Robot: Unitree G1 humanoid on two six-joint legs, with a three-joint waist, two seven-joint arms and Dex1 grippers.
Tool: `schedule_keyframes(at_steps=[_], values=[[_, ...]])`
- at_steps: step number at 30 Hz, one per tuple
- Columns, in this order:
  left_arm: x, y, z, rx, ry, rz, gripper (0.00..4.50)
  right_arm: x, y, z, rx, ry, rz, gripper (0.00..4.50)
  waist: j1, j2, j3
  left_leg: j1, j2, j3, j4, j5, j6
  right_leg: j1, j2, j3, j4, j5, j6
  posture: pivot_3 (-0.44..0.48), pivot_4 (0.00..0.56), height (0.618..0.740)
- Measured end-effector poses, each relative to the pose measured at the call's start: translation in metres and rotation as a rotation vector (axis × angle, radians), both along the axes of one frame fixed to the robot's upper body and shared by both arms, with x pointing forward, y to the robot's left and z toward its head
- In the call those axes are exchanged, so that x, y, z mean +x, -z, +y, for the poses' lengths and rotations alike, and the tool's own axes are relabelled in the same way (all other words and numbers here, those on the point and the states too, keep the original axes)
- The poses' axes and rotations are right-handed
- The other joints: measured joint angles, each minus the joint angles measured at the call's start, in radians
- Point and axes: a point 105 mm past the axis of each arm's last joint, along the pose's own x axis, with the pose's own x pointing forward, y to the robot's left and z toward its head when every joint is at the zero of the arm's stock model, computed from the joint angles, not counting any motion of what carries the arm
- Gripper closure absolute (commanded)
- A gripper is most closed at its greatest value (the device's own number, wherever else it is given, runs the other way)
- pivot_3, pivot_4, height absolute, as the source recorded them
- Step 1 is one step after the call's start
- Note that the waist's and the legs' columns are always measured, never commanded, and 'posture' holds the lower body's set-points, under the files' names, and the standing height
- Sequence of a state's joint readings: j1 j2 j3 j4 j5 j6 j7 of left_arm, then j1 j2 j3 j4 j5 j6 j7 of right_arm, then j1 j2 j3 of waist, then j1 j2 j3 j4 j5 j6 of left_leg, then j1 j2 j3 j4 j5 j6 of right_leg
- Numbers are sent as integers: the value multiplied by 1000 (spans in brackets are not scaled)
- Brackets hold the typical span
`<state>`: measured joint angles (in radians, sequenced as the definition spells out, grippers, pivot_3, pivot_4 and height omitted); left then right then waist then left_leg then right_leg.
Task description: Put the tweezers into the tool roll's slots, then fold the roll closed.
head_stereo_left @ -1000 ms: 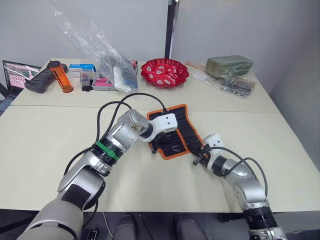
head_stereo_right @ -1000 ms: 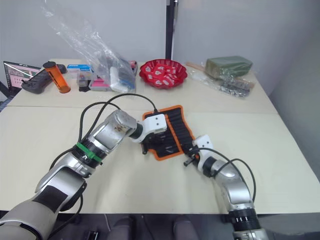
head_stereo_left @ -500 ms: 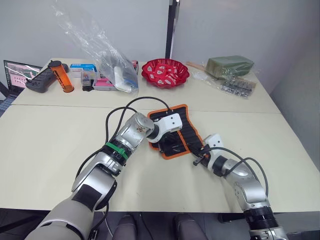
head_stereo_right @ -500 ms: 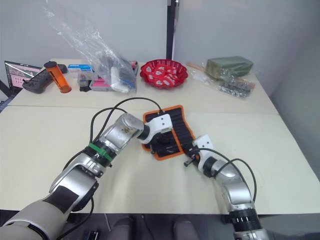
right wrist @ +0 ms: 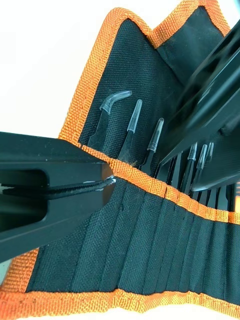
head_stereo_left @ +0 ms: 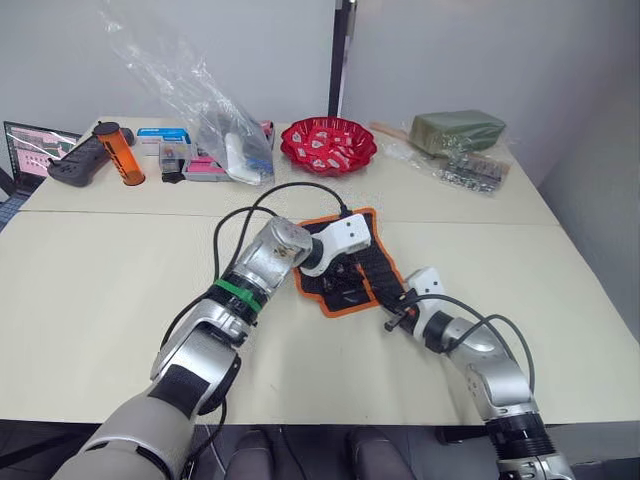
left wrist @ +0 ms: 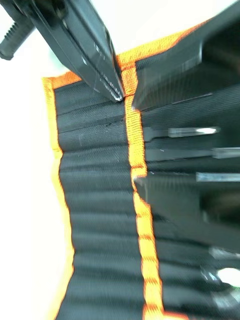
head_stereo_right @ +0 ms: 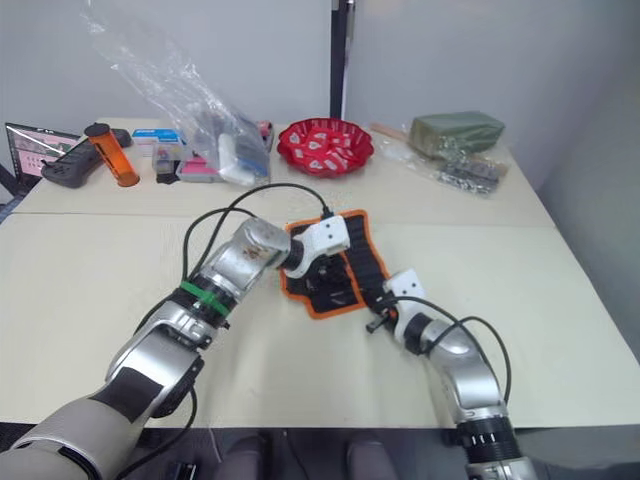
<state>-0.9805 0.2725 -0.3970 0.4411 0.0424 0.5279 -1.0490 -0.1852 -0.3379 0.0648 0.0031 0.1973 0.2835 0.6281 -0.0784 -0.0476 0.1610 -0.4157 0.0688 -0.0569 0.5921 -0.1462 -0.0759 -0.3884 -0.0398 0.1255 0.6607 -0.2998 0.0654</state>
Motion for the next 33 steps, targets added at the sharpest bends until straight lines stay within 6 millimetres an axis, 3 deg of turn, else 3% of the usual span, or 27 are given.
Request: schedule_keyframes(at_steps=[3, 10, 13, 16, 20, 29, 30, 33], values=[[-6, -13, 17, -49, -37, 14, 87, 1, -6, 0, -15, -11, -19, 4500, 2, 0, 0, 0, 0, 0, 0, 0, 0, 0, 0, 0, 0, 0, 0, 0, 150, 729], [-6, -30, 96, -202, -222, 3, 32, 3, -22, -5, -37, -55, -1, 4500, 10, 8, 7, -1, 0, 0, 2, 0, 0, -1, 0, 0, 1, 0, 0, 0, 150, 729], [-13, -42, 122, -257, -262, -79, 32, 5, -44, -2, -54, -95, -43, 4500, 14, 11, 11, -4, 0, -1, 2, 0, 0, -3, 0, -1, 1, 0, 0, 0, 150, 729], [-36, -42, 146, -319, -266, -121, 32, 4, -71, 11, -40, -176, -97, 4500, 10, 11, 11, -5, 0, -1, 2, 0, 0, -3, 0, -1, 1, 0, 0, 0, 150, 729], [-67, -27, 172, -364, -306, -84, 0, -5, -80, 28, -34, -281, -89, 3372, 11, 11, 11, -5, 0, -1, 1, 0, 0, -4, -1, -1, 1, 0, -1, 0, 150, 729], [-108, -4, 207, -420, -471, -53, 0, -24, -59, 73, -97, -409, -58, 231, 21, 10, 12, -6, 0, -1, 4, 0, 0, -5, -1, -2, 1, 0, -1, 0, 150, 729], [-113, 1, 207, -416, -481, -42, 0, -26, -57, 79, -108, -420, -74, 30, 21, 10, 12, -7, 0, -1, 4, 0, 0, -6, -1, -1, 1, 0, -1, 0, 150, 729], [-122, 9, 206, -435, -506, -22, 0, -27, -52, 93, -161, -432, -129, 30, 23, 10, 12, -7, 0, -1, 4, 0, 0, -7, -1, -2, 2, 0, -1, 0, 150, 729]])
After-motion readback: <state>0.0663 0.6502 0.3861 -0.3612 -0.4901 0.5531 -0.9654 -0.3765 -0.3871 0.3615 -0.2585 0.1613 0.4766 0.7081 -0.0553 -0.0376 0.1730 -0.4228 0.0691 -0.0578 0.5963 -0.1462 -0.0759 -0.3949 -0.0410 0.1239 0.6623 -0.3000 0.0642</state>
